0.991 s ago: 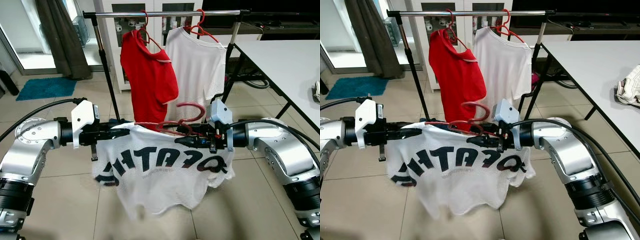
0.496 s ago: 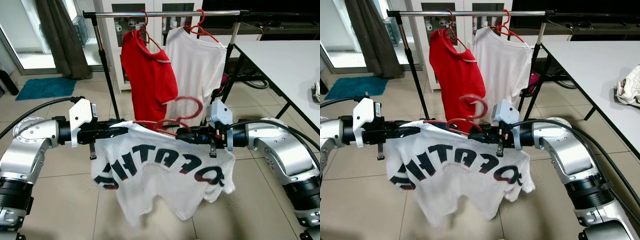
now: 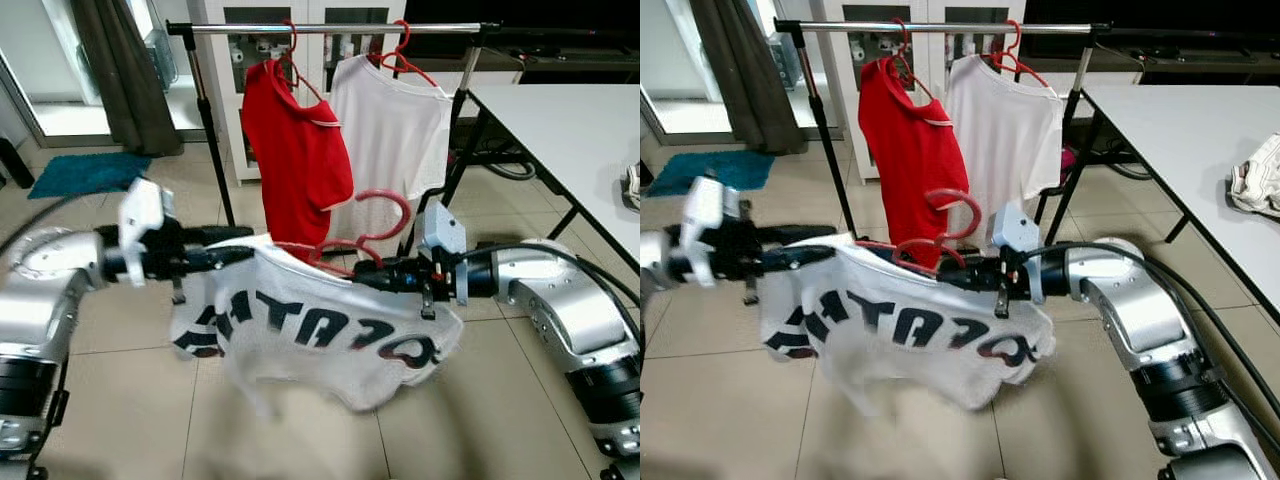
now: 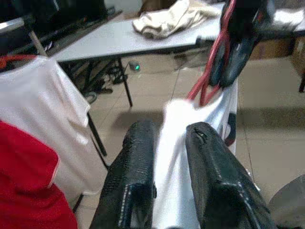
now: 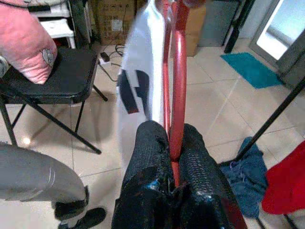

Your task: Hang hanger

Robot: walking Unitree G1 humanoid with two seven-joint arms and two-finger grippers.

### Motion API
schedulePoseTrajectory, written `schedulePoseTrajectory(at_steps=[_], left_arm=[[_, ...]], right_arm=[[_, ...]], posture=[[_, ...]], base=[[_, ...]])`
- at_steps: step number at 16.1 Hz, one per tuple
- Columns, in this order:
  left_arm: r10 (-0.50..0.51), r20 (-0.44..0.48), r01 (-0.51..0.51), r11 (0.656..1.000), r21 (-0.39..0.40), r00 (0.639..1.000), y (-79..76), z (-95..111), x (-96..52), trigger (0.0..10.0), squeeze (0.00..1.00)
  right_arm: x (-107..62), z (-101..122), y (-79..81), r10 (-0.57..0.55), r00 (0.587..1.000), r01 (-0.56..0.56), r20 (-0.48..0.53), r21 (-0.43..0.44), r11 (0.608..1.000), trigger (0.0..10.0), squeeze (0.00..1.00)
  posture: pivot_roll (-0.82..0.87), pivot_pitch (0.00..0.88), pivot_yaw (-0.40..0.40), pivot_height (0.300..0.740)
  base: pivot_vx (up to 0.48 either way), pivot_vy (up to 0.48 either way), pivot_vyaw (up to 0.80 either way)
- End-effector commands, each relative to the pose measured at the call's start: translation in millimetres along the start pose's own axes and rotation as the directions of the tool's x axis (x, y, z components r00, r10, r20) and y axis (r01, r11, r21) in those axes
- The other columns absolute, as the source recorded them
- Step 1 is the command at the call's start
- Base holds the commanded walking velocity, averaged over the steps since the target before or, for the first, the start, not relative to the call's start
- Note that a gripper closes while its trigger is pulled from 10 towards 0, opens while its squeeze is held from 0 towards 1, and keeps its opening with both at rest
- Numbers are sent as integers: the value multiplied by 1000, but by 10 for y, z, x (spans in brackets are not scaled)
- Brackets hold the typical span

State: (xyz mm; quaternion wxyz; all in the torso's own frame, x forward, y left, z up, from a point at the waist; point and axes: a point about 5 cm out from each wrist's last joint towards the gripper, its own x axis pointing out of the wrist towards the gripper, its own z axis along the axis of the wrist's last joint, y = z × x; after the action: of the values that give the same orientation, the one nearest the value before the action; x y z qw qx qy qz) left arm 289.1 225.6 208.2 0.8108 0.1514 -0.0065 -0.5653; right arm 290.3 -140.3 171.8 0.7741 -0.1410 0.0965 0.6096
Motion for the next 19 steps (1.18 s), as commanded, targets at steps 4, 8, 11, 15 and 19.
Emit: schedulePoseTrajectory(at_steps=[4,8,11,15,19], left_arm=[[-74,-33,73,997,-16,997,-44,63,-48,10000,1000],[150,-79,-155,987,-51,985,11,-108,26,10000,1000],[326,-77,-334,932,-138,942,-34,-243,190,10000,1000],[523,-135,-539,806,-245,842,-175,-427,416,10000,0],[700,-293,-758,580,-299,651,-261,-644,448,10000,0]], right_arm=[[-109,-50,27,-18,1000,18,-11,-3,1000,0,0],[-130,-213,5,-187,982,187,0,62,980,0,0],[-139,-331,-33,-424,905,415,29,160,896,0,0],[-13,-580,21,-794,606,701,-39,497,511,0,0],[216,-740,99,-821,519,795,-236,487,362,10000,0]], posture=[[-143,0,2,740],[-140,0,7,740],[-148,0,4,740],[-132,0,-1,740],[-122,0,-1,740]], base=[[0,0,0],[0,0,0],[0,0,0],[0,0,0],[0,0,0]])
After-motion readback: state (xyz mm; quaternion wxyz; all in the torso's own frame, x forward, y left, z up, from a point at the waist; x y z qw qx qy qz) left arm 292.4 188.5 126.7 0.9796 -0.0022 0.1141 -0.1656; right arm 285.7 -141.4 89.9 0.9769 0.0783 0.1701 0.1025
